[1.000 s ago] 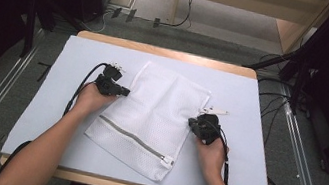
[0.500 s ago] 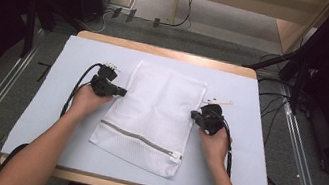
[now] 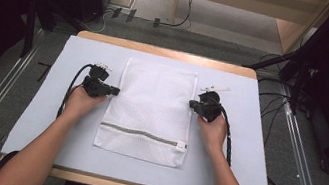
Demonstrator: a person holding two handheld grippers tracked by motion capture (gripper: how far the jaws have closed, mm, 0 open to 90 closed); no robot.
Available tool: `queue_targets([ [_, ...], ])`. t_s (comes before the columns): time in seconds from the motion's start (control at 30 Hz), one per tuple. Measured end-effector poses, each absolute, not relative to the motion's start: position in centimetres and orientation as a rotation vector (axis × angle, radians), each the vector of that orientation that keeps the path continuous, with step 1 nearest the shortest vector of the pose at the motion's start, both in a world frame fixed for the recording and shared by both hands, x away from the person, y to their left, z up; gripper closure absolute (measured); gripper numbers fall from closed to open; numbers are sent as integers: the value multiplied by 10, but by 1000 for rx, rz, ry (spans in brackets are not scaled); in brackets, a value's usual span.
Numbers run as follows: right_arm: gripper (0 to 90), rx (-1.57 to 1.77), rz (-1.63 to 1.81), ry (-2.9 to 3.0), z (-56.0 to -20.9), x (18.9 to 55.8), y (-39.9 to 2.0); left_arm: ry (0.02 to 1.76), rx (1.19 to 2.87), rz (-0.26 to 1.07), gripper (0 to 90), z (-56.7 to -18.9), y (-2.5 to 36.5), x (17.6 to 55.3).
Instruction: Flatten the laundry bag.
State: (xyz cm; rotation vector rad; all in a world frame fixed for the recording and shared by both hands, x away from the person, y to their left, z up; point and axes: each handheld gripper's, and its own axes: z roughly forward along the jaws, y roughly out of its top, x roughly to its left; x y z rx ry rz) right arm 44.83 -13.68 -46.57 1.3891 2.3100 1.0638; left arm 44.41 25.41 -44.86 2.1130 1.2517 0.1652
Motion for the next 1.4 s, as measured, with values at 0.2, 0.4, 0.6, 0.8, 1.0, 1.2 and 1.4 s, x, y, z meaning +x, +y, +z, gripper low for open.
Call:
queue_targets([
  [0.2, 897, 1382, 1052, 2312, -469, 450, -135, 1252, 2099, 177, 899, -447, 257, 448],
  [0.4, 869, 1389, 1033, 2321, -470, 448, -133, 1257, 2096, 169, 891, -447, 258, 449],
  [0.6, 716, 1396, 1063, 2284, -466, 446, -138, 1256, 2083, 159, 798, -442, 260, 447],
  [0.8, 751, 1413, 1130, 2292, -457, 438, -141, 1231, 2092, 153, 677, -432, 257, 441],
  [1.0, 859, 1373, 1192, 2334, -449, 411, -138, 1183, 2104, 136, 616, -421, 251, 426],
  [1.2, 848, 1324, 1217, 2371, -443, 388, -138, 1151, 2103, 128, 587, -414, 246, 412],
  [1.4, 766, 1276, 1198, 2414, -447, 372, -139, 1106, 2113, 120, 543, -409, 236, 395],
])
